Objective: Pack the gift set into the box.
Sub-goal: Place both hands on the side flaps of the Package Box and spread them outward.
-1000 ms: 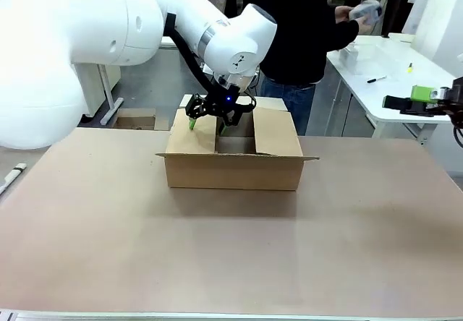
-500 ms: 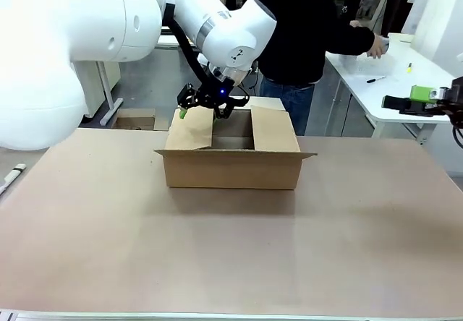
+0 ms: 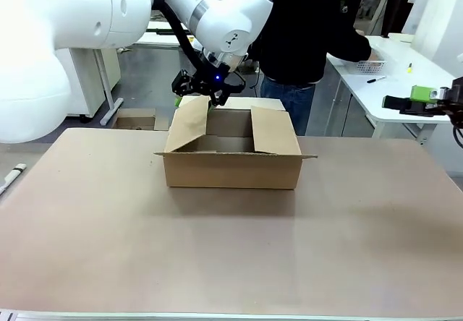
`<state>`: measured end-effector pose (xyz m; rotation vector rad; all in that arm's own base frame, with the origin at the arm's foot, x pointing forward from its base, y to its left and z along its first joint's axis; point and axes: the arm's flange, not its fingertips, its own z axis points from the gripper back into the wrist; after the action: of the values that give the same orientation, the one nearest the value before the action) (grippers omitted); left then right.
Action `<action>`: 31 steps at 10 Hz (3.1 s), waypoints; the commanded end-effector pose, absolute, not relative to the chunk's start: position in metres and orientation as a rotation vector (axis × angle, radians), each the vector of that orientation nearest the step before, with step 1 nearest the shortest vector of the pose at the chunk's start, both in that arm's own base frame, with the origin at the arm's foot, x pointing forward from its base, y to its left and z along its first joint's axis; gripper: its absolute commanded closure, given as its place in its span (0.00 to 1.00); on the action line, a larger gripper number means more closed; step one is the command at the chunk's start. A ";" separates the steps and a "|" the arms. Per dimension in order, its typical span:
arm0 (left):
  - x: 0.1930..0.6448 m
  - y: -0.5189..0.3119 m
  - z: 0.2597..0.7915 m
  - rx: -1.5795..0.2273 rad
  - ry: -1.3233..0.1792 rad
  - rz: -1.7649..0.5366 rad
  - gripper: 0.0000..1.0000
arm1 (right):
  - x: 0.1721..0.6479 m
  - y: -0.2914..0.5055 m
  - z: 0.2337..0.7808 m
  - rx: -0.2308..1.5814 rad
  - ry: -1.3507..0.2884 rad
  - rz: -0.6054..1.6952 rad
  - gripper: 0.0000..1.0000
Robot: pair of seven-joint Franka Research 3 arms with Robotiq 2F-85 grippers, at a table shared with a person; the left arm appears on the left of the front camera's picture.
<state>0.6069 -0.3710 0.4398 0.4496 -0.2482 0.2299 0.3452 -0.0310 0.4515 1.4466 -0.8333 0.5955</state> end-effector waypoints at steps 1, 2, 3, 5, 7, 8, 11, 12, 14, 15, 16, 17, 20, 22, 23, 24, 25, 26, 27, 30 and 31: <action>0.604 -0.353 0.445 0.479 -0.231 0.215 0.00 | 0.345 -0.028 0.451 1.455 -0.876 0.605 0.00; 0.601 -0.343 0.448 0.465 -0.206 0.198 0.00 | 0.345 -0.028 0.451 1.455 -0.876 0.605 0.00; 0.596 -0.331 0.454 0.429 -0.190 0.174 0.00 | 0.345 -0.028 0.451 1.455 -0.876 0.605 0.00; 0.590 -0.299 0.470 0.358 -0.166 0.172 0.00 | 0.345 -0.028 0.451 1.455 -0.876 0.605 0.00; 0.592 -0.275 0.475 0.301 -0.122 0.158 0.00 | 0.345 -0.028 0.451 1.455 -0.876 0.605 0.00; 0.595 -0.263 0.472 0.252 -0.085 0.155 0.00 | 0.345 -0.028 0.451 1.455 -0.876 0.605 0.00; 0.590 -0.226 0.463 0.084 -0.030 0.167 0.00 | 0.345 -0.028 0.451 1.455 -0.876 0.605 0.00; 0.585 -0.210 0.462 0.055 -0.033 0.228 0.00 | 0.345 -0.028 0.451 1.455 -0.876 0.605 0.00; 0.572 -0.185 0.459 -0.041 -0.047 0.251 0.00 | 0.345 -0.028 0.451 1.455 -0.876 0.605 0.00; 0.567 -0.175 0.456 -0.070 -0.050 0.251 0.00 | 0.345 -0.028 0.451 1.455 -0.876 0.605 0.00; 0.563 -0.168 0.453 -0.109 -0.052 0.233 0.00 | 0.345 -0.028 0.451 1.455 -0.876 0.605 0.00; 0.562 -0.159 0.446 -0.173 -0.054 0.198 0.00 | 0.345 -0.028 0.451 1.455 -0.876 0.605 0.00; 0.559 -0.126 0.427 -0.381 -0.080 0.085 0.00 | 0.345 -0.028 0.451 1.455 -0.876 0.605 0.00; 0.560 -0.103 0.414 -0.469 -0.067 0.131 0.00 | 0.345 -0.028 0.451 1.455 -0.876 0.605 0.00; 0.562 -0.096 0.406 -0.487 -0.042 0.151 0.00 | 0.345 -0.028 0.451 1.455 -0.876 0.605 0.00; 0.564 -0.097 0.401 -0.474 0.006 0.193 0.00 | 0.345 -0.028 0.451 1.455 -0.876 0.605 0.00; 0.569 -0.102 0.417 -0.449 -0.082 0.149 0.00 | 0.345 -0.028 0.451 1.455 -0.876 0.605 0.00; 0.569 -0.102 0.417 -0.449 -0.082 0.149 0.00 | 0.345 -0.028 0.451 1.455 -0.876 0.605 0.00; 0.569 -0.102 0.417 -0.449 -0.082 0.149 0.00 | 0.345 -0.028 0.451 1.455 -0.876 0.605 0.00; 0.569 -0.102 0.417 -0.449 -0.082 0.149 0.00 | 0.360 -0.003 0.459 1.381 -0.711 0.540 0.00; 0.569 -0.102 0.417 -0.449 -0.082 0.149 0.00 | 0.370 0.033 0.482 1.240 -0.595 0.523 0.00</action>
<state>0.5701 -0.1036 0.4150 -0.4614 -0.0713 0.1531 0.3582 -0.0046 0.4530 1.3533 -0.7261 0.5585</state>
